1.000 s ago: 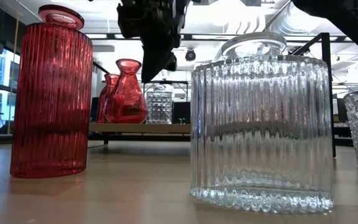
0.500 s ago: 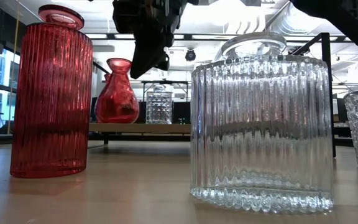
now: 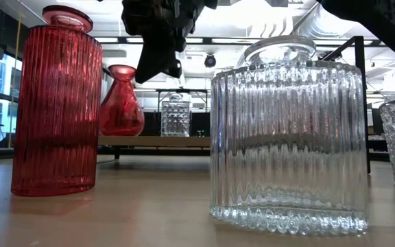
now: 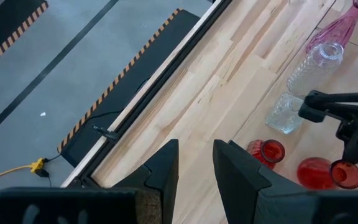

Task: Sort vases onto shelf
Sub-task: Put the red vase aligned with the other red vase on the shelf

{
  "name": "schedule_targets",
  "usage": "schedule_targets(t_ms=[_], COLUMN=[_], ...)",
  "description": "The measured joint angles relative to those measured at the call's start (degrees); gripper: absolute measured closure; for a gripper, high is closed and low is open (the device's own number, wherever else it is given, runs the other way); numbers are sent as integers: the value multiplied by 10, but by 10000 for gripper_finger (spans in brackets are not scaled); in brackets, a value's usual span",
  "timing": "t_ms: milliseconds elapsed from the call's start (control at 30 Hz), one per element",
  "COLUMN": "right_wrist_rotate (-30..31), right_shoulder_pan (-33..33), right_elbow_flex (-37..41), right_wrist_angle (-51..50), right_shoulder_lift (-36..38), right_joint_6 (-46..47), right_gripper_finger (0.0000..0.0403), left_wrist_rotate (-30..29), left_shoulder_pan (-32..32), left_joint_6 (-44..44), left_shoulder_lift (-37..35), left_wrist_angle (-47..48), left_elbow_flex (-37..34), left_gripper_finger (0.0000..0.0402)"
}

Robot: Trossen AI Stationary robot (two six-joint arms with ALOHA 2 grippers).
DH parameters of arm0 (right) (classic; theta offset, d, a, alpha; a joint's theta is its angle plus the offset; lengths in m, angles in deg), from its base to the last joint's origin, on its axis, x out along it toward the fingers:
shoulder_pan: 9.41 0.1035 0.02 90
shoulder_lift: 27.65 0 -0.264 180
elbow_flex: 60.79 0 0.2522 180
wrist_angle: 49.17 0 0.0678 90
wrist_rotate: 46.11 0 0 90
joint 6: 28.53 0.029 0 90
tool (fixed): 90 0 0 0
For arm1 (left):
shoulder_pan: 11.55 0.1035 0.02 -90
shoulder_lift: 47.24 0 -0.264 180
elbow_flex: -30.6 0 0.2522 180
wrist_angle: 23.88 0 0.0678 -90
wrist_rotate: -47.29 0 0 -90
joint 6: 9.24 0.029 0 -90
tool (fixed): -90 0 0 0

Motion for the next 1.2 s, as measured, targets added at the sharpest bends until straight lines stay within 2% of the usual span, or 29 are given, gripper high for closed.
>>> schedule_targets(t_ms=[367, 900, 1200], right_wrist_rotate=[-6, -137, -139], right_shoulder_pan=[0, 0, 0], right_elbow_flex=[0, 0, 0], right_wrist_angle=[-12, 7, 35], right_shoulder_lift=[0, 0, 0], right_joint_6=[12, 20, 25], right_gripper_finger=[403, 403, 403], left_wrist_rotate=[12, 15, 15], left_shoulder_pan=[0, 0, 0], left_joint_6=[-5, -5, -5], left_shoulder_lift=[0, 0, 0], left_wrist_angle=[0, 0, 0], left_elbow_flex=[0, 0, 0], left_gripper_finger=[312, 312, 312])
